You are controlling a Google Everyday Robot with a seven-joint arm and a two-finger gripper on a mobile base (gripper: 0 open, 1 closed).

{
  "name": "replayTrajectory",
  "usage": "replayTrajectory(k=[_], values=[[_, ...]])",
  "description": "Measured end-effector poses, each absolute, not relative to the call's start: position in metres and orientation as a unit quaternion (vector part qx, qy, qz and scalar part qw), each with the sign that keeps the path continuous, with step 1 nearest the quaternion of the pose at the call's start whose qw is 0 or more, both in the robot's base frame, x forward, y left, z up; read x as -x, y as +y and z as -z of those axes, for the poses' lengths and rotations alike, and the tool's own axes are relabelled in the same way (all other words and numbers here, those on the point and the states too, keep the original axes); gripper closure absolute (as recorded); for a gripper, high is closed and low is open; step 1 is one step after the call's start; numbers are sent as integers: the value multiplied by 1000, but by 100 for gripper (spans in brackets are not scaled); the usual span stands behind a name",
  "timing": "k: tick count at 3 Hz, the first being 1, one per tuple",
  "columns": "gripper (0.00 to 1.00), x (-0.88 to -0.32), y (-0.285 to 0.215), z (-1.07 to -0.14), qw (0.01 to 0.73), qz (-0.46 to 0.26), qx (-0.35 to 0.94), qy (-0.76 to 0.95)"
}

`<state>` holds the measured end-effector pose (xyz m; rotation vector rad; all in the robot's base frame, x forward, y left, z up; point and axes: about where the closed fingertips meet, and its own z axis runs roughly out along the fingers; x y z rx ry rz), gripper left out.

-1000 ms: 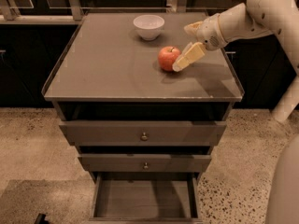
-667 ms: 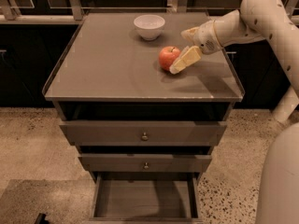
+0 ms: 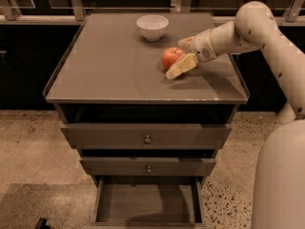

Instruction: Place apple into bottom drawer

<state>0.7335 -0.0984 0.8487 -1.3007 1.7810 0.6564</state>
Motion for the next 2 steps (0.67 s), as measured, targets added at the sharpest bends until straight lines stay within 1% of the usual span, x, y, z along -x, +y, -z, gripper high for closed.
replayTrajectory(k=[1, 2], values=[[19, -734, -98, -848, 408, -261, 516, 707], [42, -734, -98, -848, 408, -261, 516, 707]])
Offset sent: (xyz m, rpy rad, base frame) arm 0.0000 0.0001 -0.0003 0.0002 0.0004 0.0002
